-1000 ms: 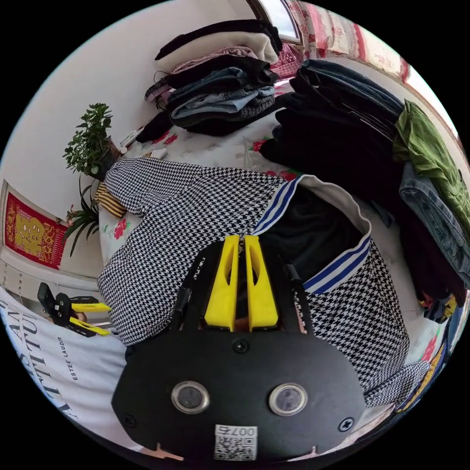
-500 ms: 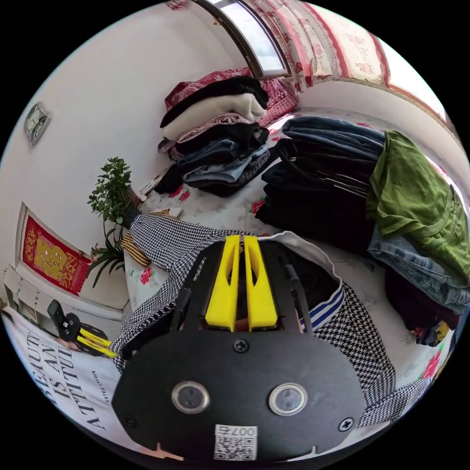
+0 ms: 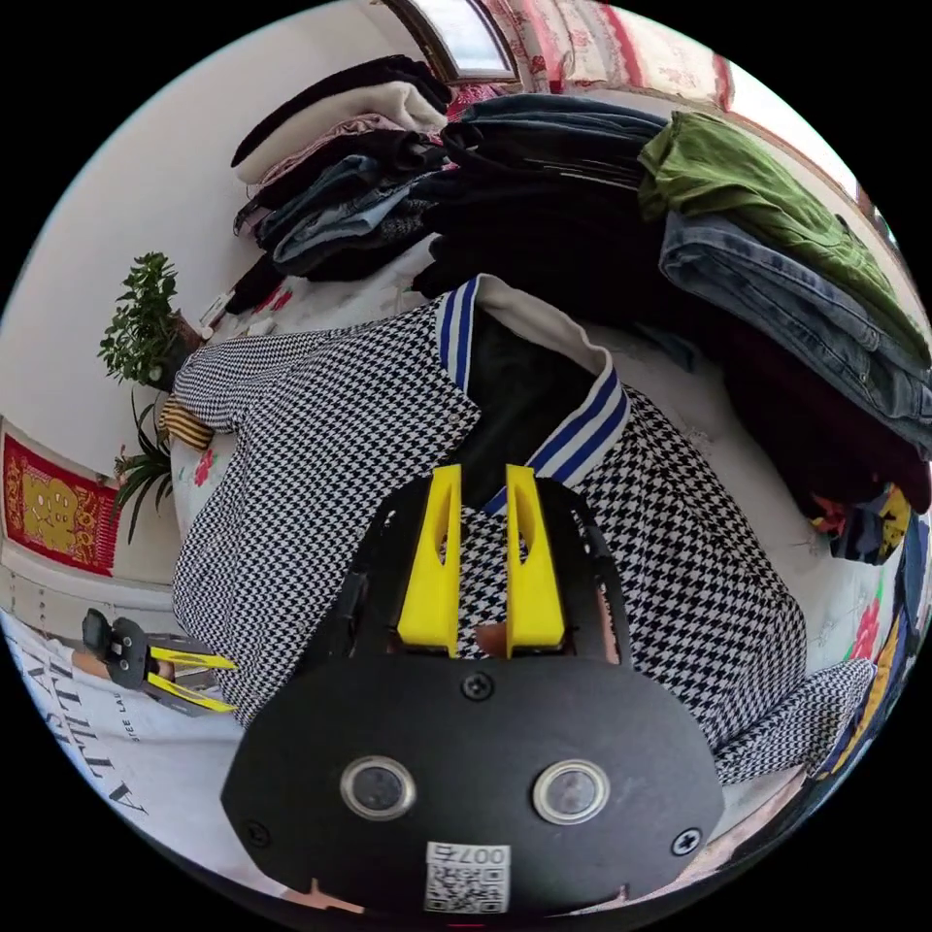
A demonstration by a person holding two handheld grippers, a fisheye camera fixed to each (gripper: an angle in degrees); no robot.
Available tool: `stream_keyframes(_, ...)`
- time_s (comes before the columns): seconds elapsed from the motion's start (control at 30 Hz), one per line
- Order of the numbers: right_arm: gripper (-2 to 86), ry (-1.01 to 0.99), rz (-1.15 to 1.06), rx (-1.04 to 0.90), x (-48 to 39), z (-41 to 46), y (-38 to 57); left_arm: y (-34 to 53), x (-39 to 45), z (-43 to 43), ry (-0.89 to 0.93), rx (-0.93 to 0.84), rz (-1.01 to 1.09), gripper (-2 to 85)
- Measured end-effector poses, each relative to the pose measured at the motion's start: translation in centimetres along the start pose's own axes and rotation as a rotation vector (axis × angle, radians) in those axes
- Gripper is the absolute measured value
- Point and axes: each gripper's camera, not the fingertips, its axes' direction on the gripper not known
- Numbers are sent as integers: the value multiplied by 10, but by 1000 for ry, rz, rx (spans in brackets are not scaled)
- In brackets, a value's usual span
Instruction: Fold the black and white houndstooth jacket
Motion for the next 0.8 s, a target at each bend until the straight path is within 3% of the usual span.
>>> stream_keyframes(0.23,75,122,-233,-292,-39,34,51,-18,19,-13,93,91,101,99)
stream_keyframes(0.37,41,76,-125,-211,-23,20,44,-25,18,5,151,31,135,106)
stream_keyframes(0.53,7,-68,10,95,7,-71,38,-31,13,5,181,29,187,136)
stream_keyframes(0.8,0,-334,301,334,77,-141,33,-58,-24,27,331,38,113,166)
